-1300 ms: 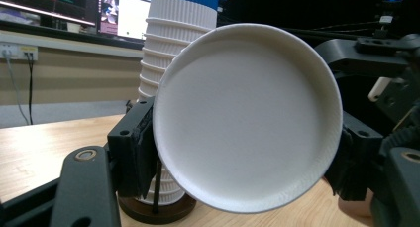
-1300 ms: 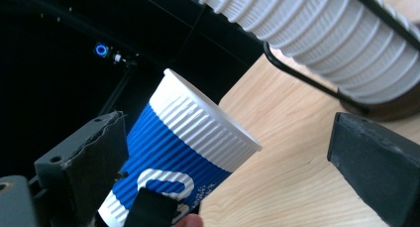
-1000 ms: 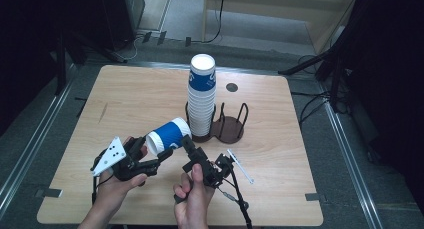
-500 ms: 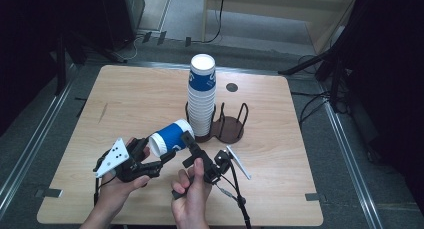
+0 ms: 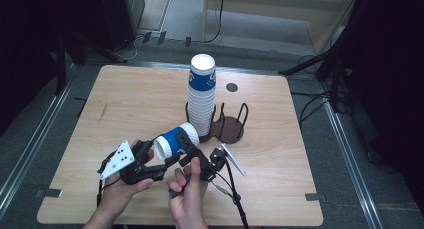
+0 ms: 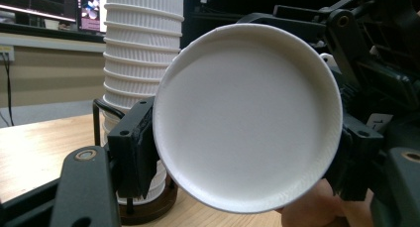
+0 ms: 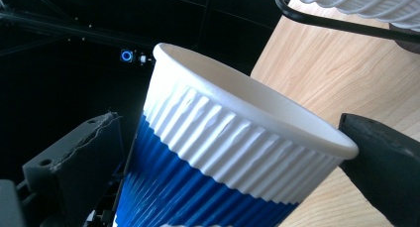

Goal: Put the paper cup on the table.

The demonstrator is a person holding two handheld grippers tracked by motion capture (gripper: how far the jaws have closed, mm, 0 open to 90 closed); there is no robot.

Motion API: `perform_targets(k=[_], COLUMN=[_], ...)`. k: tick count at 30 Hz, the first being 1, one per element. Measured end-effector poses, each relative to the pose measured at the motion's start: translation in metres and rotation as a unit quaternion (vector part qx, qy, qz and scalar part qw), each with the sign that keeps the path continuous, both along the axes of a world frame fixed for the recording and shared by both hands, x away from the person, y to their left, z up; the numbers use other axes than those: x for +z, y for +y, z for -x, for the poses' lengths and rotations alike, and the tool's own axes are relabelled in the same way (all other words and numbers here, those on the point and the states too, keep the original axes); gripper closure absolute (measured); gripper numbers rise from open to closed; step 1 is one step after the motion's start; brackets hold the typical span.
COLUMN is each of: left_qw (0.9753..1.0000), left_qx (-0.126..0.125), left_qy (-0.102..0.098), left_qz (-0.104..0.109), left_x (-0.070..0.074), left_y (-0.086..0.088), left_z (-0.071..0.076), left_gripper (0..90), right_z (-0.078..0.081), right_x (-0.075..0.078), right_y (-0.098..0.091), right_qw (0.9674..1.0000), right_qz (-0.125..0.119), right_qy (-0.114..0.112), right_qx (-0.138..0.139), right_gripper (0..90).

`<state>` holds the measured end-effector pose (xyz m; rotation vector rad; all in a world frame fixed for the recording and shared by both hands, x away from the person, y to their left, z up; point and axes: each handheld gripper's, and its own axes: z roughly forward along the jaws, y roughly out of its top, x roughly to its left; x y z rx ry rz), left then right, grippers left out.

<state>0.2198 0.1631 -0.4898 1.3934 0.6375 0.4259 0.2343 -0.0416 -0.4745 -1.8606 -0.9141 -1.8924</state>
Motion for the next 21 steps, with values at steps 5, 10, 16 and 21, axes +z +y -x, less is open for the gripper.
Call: perform_targets(k=[5,10,16,21], left_qw=[1.0,1.0,1.0,1.0], left_qx=[-0.003,-0.005,-0.007,-0.008], left_qy=[0.001,0.001,0.003,0.001], left_qz=[-0.002,-0.002,0.004,-0.001], left_x=[-0.0009,-0.001,-0.0022,-0.002], left_y=[-0.0011,-0.0013,0.0005,0.0], left_z=[0.0001,0.0003,-0.0008,0.0], left_gripper=[27.7,27.6,27.6,27.7], right_z=[-0.0021,-0.0045,-0.0056,-0.007], right_x=[-0.0025,-0.0049,-0.0059,-0.0065], right_y=[0.0013,0.0026,0.0024,0.0008], right_qw=[1.0,0.9997,0.9993,0.9992], right_qz=[-0.007,-0.021,-0.033,-0.038], right_qy=[0.002,0.003,0.004,-0.002], right_qx=[0.006,0.013,0.015,0.009], right_gripper=[0.0,0.0,1.6,4.3])
